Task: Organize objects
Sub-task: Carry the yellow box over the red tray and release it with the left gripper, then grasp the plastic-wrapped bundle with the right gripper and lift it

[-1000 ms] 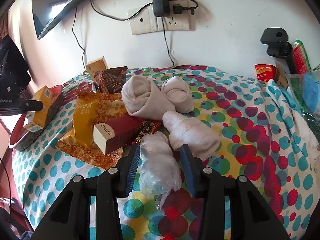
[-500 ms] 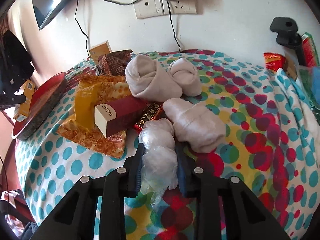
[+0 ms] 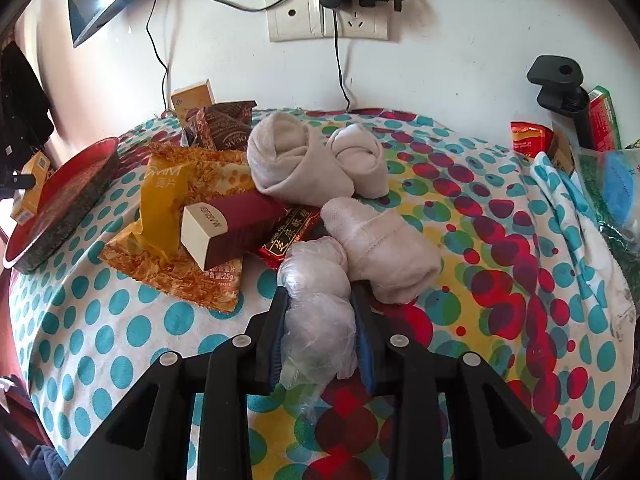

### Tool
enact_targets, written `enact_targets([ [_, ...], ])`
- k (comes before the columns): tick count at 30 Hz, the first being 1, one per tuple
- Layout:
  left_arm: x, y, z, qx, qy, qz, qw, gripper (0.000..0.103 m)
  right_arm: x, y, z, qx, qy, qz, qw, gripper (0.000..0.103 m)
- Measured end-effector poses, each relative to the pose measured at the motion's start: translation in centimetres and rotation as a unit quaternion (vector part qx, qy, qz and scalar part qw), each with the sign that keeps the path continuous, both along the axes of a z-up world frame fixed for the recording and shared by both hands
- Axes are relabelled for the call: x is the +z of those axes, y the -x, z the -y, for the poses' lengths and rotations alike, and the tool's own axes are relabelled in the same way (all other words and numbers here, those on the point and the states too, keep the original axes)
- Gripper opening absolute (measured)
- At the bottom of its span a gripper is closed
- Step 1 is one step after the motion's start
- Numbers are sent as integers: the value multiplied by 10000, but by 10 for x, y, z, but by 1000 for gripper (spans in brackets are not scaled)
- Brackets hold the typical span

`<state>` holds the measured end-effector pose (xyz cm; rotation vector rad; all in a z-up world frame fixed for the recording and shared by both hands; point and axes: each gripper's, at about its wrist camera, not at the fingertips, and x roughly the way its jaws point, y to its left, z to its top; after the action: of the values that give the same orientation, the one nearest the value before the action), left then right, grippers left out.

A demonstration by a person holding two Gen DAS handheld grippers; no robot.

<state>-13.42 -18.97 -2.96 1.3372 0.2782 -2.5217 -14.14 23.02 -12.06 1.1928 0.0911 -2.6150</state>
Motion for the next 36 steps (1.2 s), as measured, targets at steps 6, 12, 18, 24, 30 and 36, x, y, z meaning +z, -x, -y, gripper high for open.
enact_targets([
  [6,2,28,55,117,329,169,9992,59,-1,0,0,-42,-22,29,10000,31],
  [12,-16,56,108,228,614,596,9961,59,-2,2,-2,-101,-21,49,9999,32],
  [18,-32,69,152,375,664,826,9937,59,-3,3,-2,-115,-52,91,9999,34],
  [24,-52,79,165,334,713,1068,9912,59,-5,5,-3,-137,-98,135,9998,34],
  [30,-67,81,169,348,611,1154,9908,61,-6,5,-2,-166,-141,174,9996,36],
  [36,-66,76,176,574,581,1155,9899,61,-7,6,-1,-192,-160,203,9995,38],
])
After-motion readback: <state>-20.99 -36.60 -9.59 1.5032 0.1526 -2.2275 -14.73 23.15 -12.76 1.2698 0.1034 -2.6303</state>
